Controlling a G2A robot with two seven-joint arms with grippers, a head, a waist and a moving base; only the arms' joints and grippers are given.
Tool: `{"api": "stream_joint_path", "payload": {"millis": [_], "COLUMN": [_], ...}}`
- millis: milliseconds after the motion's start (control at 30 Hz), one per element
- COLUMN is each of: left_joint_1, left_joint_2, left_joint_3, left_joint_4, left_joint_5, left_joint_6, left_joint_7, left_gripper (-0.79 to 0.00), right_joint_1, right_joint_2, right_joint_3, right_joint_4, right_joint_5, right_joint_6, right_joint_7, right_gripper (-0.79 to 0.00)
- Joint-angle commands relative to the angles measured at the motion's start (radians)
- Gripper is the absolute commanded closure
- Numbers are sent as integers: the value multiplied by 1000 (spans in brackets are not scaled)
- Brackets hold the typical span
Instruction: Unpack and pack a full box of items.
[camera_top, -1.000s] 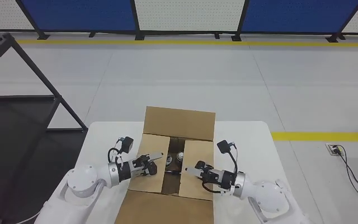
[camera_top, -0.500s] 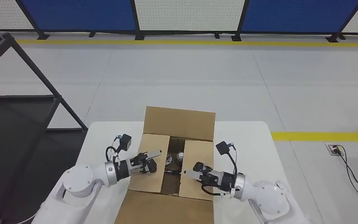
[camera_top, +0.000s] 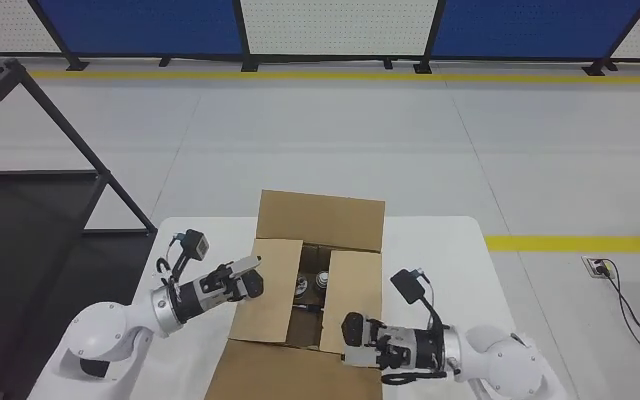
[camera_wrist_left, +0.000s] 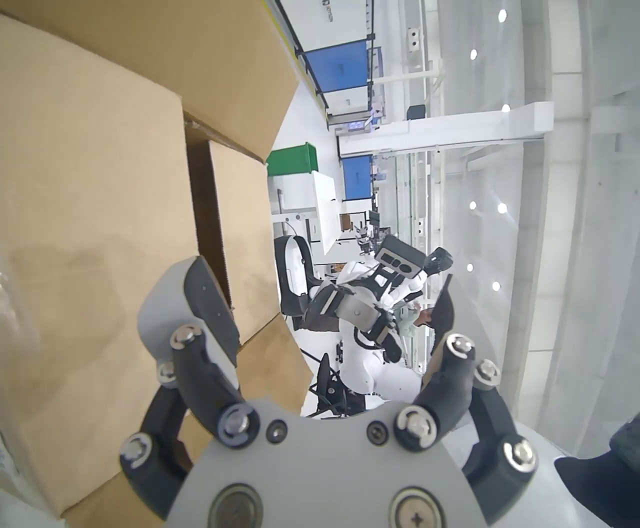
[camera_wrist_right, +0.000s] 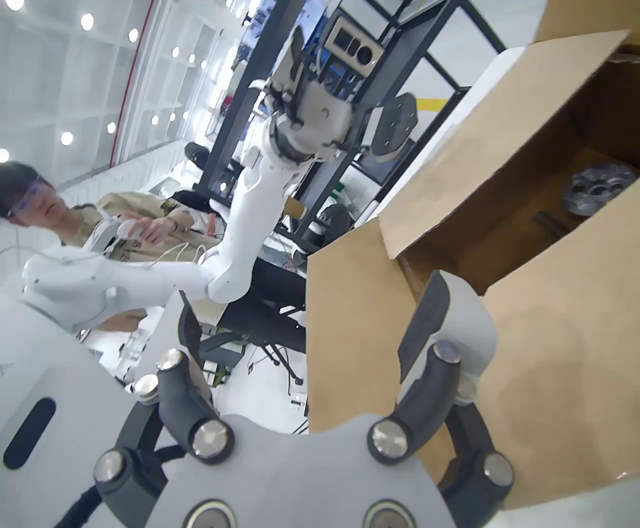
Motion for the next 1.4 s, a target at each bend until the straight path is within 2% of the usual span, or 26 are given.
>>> {"api": "stream_joint_path", "payload": {"millis": [0, 133, 233, 300, 733, 1067, 1200, 1367], "left_joint_1": [27, 86, 136, 160, 169, 161, 149, 145], "left_joint_2": [5, 17, 25, 29, 28, 33, 33, 35], "left_joint_3": [-46, -137, -202, -229, -220, -223, -226, -235], "left_joint_4": [-20, -56, -73, -79, -88, -58, -54, -45], "left_joint_5": [-21, -31, -33, -35, -41, -36, -55, -65], "left_joint_6": [-11, -34, -56, -71, -68, -64, -72, -75], "left_joint_7": [-4, -27, -59, -90, -83, -66, -47, -30], "left_gripper": [-785, -785, -785, -785, -785, -785, -785, -785], "right_joint_1": [-34, -129, -186, -207, -218, -385, -391, -337], "right_joint_2": [10, 29, 48, 58, 61, 120, 143, 162], "right_joint_3": [31, 82, 102, 130, 131, 267, 268, 215], "right_joint_4": [-30, -120, -196, -198, -215, -234, -191, -130], "right_joint_5": [18, 25, -1, -36, -32, -71, -70, -85], "right_joint_6": [-43, -130, -118, -104, -121, -153, -126, -70], "right_joint_7": [55, 141, 161, 170, 158, 126, 153, 209], "right_gripper": [-785, -785, -785, -785, -785, -785, -785, -785]}}
